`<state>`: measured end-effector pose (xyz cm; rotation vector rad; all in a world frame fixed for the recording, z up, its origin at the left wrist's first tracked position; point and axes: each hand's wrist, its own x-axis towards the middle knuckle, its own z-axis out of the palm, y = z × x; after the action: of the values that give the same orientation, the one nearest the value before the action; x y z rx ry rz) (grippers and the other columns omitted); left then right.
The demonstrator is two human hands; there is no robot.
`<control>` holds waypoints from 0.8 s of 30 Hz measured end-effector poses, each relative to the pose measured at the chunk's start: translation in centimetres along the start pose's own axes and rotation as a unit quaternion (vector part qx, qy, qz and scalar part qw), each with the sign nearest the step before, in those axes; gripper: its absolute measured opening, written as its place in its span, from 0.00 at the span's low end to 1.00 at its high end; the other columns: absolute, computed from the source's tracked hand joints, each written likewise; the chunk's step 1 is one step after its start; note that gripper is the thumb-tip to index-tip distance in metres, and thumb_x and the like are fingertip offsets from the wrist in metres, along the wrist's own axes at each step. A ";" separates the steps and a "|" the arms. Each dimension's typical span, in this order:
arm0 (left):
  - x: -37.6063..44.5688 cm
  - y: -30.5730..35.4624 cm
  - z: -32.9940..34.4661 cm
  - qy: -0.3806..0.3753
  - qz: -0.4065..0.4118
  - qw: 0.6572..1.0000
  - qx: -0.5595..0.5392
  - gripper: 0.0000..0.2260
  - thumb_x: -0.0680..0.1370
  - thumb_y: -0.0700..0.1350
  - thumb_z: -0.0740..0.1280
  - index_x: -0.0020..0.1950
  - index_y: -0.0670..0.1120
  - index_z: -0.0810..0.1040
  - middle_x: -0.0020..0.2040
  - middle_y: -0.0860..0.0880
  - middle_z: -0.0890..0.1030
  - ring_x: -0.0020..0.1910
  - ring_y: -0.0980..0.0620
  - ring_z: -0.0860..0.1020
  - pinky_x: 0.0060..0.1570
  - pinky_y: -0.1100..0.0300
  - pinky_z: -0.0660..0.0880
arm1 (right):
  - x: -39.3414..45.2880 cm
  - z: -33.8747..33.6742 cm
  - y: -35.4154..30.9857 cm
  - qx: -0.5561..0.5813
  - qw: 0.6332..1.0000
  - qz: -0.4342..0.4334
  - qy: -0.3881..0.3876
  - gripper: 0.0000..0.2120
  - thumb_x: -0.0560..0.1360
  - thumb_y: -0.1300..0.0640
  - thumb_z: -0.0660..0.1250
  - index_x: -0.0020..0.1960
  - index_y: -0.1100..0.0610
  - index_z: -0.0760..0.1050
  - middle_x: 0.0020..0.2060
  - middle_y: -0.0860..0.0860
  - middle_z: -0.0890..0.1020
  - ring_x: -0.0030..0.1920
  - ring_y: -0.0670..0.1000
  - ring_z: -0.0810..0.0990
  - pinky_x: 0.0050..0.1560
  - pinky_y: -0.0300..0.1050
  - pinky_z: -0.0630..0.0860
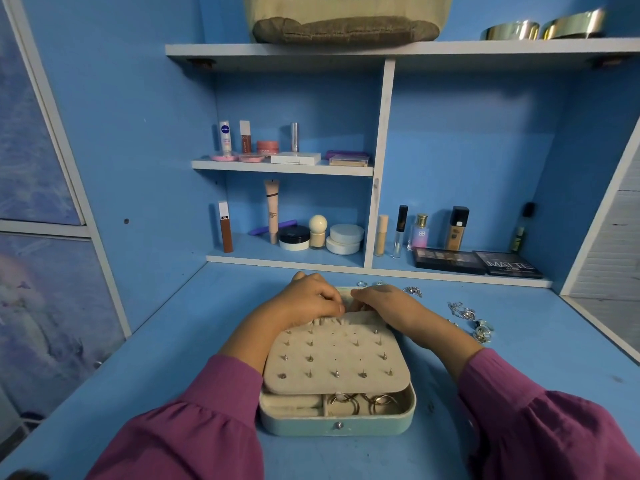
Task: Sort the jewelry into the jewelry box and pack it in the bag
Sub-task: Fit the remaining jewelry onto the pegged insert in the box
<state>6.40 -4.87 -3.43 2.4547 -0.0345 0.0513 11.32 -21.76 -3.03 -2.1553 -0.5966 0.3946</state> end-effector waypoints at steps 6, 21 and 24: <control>0.0 -0.1 0.0 -0.008 0.003 1.000 0.021 0.05 0.74 0.48 0.71 0.38 0.54 0.79 0.53 0.51 0.74 0.59 0.52 0.64 0.62 0.55 0.63 | 0.0 0.3 0.3 -0.012 1.000 -0.001 -0.004 0.22 0.75 0.45 0.65 0.48 0.66 0.79 0.39 0.55 0.79 0.41 0.50 0.76 0.45 0.44 0.71; -0.1 -0.1 -0.2 -0.036 0.021 0.999 0.029 0.06 0.75 0.48 0.70 0.38 0.57 0.78 0.54 0.50 0.74 0.60 0.52 0.65 0.64 0.54 0.62 | -0.2 0.2 0.2 -0.008 1.000 -0.010 -0.003 0.19 0.77 0.47 0.63 0.52 0.64 0.79 0.47 0.59 0.81 0.44 0.49 0.76 0.46 0.42 0.71; -0.1 -0.1 -0.2 -0.037 0.021 0.999 0.024 0.06 0.74 0.48 0.71 0.38 0.56 0.79 0.54 0.51 0.74 0.60 0.52 0.65 0.63 0.56 0.63 | 0.0 0.3 0.3 -0.028 1.000 0.004 0.000 0.23 0.76 0.44 0.63 0.53 0.64 0.79 0.51 0.62 0.81 0.47 0.54 0.80 0.52 0.47 0.74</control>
<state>6.33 -4.68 -3.31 2.5038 -0.1183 -0.0203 11.23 -21.74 -3.46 -2.2120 -0.6064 0.3858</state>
